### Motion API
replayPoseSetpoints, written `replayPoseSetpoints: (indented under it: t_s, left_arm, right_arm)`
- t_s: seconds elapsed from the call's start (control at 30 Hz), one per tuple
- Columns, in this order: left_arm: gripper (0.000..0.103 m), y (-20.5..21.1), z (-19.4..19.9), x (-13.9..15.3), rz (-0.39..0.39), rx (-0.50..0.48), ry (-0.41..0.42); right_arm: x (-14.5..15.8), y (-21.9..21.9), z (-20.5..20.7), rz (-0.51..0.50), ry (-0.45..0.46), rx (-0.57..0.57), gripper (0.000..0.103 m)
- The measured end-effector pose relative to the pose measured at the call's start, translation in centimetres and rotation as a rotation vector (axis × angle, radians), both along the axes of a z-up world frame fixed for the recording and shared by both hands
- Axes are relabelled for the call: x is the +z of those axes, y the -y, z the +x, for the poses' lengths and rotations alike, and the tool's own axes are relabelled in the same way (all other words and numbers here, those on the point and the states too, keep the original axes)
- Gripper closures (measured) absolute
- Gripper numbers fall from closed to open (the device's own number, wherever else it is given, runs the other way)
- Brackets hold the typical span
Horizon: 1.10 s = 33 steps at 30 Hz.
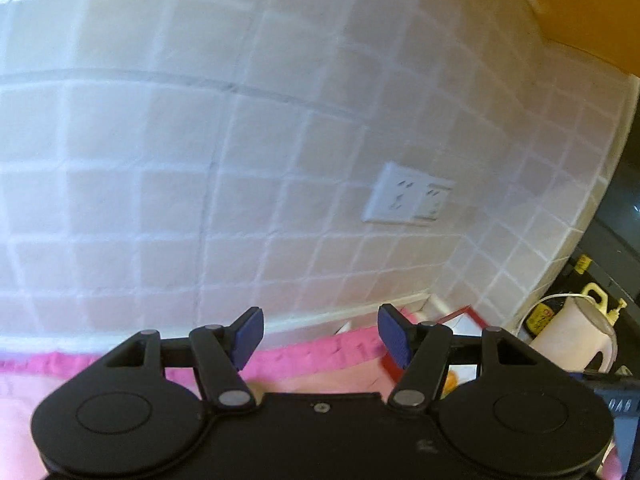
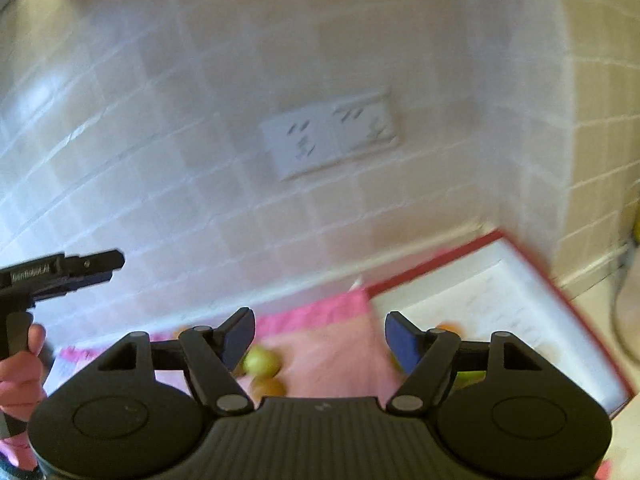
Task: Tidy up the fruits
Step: 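Move both open tools back over the fruit on the cloth, then grasp a tangerine with the left tool while the right tool grasps a brown round fruit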
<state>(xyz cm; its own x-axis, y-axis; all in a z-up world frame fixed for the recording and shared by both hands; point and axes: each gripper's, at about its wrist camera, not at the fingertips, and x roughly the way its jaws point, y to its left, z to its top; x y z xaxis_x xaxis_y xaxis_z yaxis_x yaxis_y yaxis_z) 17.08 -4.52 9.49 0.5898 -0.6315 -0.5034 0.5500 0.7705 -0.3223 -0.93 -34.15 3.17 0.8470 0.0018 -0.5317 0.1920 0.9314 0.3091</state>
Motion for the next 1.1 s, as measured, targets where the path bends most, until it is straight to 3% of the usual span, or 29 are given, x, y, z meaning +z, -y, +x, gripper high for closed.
replayPoseSetpoints:
  t_s: [0.23, 0.6, 0.8, 1.1]
  left_arm:
    - [0.028, -2.7, 1.8, -6.2, 0.076, 0.04, -0.117]
    - [0.029, 0.5, 2.2, -15.2, 0.236, -0.063, -0.17]
    - [0.037, 1.8, 2.5, -17.6, 0.308, -0.105, -0.154]
    - [0.043, 1.8, 3.4, -18.3, 0.275, -0.116, -0.17]
  right_arm:
    - [-4.9, -4.8, 3.2, 0.017, -0.144, 0.082, 0.03]
    - [-9.7, -6.2, 12.0, 0.052, -0.259, 0.114, 0.031]
    - [-13.1, -6.5, 15.9, 0.07, -0.328, 0.136, 0.033]
    - [-14.4, -5.9, 17.7, 0.094, -0.345, 0.143, 0.034]
